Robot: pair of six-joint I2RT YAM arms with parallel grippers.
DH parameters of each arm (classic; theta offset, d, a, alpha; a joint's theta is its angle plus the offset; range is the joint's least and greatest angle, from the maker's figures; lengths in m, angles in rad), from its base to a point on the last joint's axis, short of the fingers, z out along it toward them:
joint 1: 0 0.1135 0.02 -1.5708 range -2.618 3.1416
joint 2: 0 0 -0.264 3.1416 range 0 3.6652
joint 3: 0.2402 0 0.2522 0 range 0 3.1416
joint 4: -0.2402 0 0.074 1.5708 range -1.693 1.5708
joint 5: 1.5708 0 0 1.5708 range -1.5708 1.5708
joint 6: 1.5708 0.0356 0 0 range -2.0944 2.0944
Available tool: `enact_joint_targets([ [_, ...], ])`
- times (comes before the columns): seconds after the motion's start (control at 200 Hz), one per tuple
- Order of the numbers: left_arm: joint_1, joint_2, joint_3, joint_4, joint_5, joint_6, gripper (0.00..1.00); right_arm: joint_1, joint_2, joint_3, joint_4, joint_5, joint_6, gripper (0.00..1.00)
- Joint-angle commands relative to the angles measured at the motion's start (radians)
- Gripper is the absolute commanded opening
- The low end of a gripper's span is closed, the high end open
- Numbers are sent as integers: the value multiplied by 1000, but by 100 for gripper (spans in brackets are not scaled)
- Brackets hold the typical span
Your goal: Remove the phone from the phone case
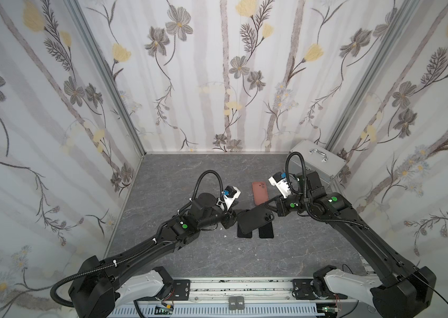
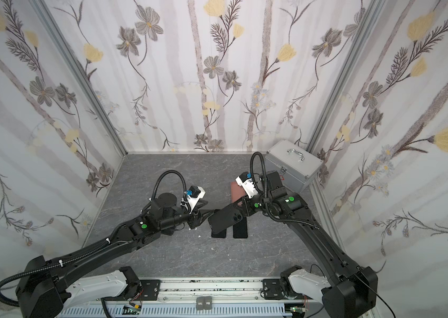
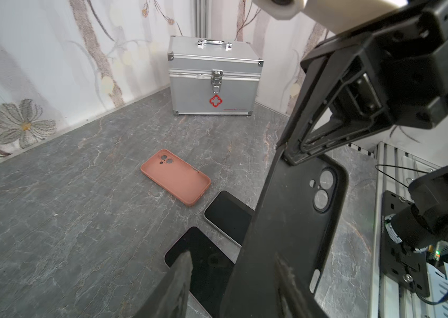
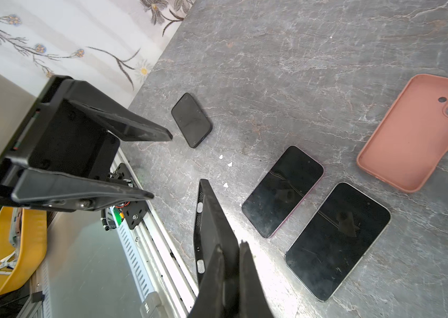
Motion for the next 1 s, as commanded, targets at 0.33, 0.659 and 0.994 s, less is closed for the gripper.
enact_joint_targets([
  [0.33, -23, 56, 32, -46, 93, 64, 37, 43, 42, 32, -15, -76, -38, 0],
  [0.659, -28, 78, 38, -59, 120, 71, 21, 55, 45, 39, -13, -93, -44, 0],
  [0.994, -31, 78, 42, -60, 112, 68, 2, 60, 49, 42, 1, -83, -34, 0],
])
